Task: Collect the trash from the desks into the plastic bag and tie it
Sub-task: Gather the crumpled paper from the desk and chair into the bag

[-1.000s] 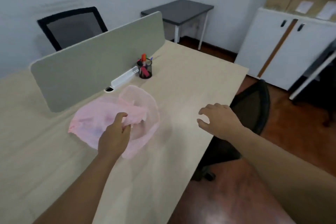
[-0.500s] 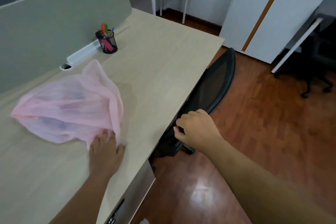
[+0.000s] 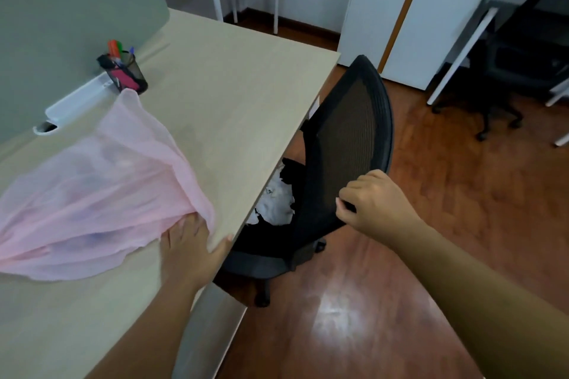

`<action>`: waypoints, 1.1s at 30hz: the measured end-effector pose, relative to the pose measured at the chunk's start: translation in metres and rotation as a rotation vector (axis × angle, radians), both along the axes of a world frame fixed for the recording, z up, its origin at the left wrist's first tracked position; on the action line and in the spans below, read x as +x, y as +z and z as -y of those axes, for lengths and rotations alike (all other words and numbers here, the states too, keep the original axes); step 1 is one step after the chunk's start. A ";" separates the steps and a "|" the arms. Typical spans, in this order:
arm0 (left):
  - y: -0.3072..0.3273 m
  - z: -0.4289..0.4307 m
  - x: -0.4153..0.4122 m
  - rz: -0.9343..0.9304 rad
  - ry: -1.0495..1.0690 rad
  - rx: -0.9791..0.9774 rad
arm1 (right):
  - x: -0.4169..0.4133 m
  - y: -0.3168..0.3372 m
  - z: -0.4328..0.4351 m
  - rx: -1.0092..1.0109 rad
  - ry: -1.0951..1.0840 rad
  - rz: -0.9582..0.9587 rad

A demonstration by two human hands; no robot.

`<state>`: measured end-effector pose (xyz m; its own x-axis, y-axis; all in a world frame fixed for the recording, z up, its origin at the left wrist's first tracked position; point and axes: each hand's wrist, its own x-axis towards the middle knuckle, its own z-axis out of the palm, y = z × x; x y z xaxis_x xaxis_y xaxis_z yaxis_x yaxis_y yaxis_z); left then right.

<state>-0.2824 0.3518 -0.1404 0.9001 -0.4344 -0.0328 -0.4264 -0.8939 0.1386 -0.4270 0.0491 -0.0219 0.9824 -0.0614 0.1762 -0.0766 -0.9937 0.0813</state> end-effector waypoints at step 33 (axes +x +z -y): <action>0.017 0.035 -0.007 0.294 0.316 -0.355 | 0.048 -0.046 -0.016 0.140 -0.101 -0.286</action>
<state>-0.2890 0.3165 -0.1230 0.9377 -0.0803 0.3379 -0.2109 -0.9047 0.3702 -0.3794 0.0656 -0.0680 0.9787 -0.1647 -0.1226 -0.1688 -0.9854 -0.0232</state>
